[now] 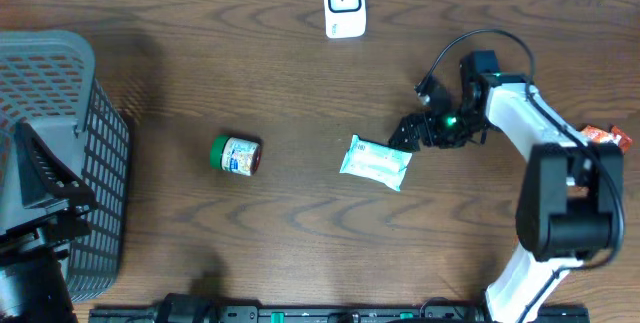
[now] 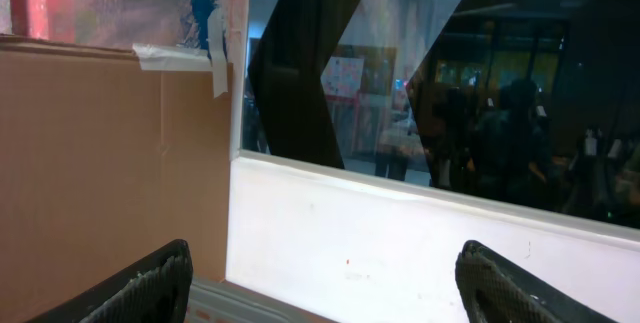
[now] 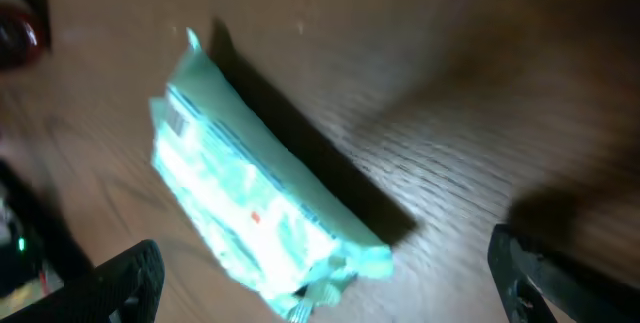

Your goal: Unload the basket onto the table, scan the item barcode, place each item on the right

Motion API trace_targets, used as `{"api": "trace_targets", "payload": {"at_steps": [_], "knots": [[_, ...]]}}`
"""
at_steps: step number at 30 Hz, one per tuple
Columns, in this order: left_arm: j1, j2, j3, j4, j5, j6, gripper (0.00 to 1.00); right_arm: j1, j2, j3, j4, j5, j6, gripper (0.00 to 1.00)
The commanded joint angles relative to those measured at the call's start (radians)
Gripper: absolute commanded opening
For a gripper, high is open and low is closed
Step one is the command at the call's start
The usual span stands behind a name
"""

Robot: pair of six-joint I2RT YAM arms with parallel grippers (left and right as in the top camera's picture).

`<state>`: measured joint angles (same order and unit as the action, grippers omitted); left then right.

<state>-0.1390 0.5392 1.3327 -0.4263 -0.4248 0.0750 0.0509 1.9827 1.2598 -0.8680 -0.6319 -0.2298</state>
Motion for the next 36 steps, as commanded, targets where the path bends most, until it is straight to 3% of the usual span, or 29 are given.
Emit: {"api": "trace_targets", "payload": {"at_steps": [1,5,6,9,12,13,19,22,25,27,32,36], "knots": [[0.005,-0.009,-0.002,0.002,-0.005,-0.005,0.84,0.015,0.106,-0.018,-0.003,-0.084,-0.125,0.99],[0.005,-0.009,-0.002,0.002,-0.005,-0.005,0.85,0.059,0.206,-0.018,-0.008,-0.112,-0.135,0.99],[0.005,-0.009,-0.002,0.002,-0.006,-0.005,0.84,0.076,0.227,-0.018,-0.010,-0.116,-0.135,0.91],[0.005,-0.009,-0.002,0.002,-0.006,-0.005,0.84,0.120,0.250,-0.018,-0.010,-0.118,-0.138,0.54],[0.005,-0.009,-0.002,0.002,-0.006,-0.005,0.85,0.146,0.250,-0.017,-0.010,-0.116,-0.149,0.06],[0.005,-0.009,-0.002,0.002,-0.006,-0.005,0.85,0.147,0.250,-0.017,-0.010,-0.115,-0.149,0.01],[0.005,-0.009,-0.002,0.002,-0.006,-0.005,0.84,0.109,0.216,-0.016,-0.036,-0.141,-0.149,0.01],[0.005,-0.009,-0.002,0.001,-0.006,-0.005,0.84,0.085,0.163,-0.016,-0.044,-0.148,-0.153,0.03],[0.005,-0.009,-0.002,0.001,-0.006,-0.005,0.84,0.074,0.093,-0.016,-0.047,-0.136,-0.152,0.37],[0.005,-0.009,-0.002,0.001,-0.006,-0.005,0.84,0.073,0.043,-0.016,-0.060,-0.122,-0.144,0.99],[0.005,-0.009,-0.002,0.002,-0.006,-0.005,0.85,0.073,-0.083,-0.017,-0.151,-0.003,-0.074,0.99],[0.005,-0.009,-0.002,0.002,-0.006,-0.005,0.84,0.082,-0.114,-0.050,-0.212,-0.013,-0.032,0.99]]}}
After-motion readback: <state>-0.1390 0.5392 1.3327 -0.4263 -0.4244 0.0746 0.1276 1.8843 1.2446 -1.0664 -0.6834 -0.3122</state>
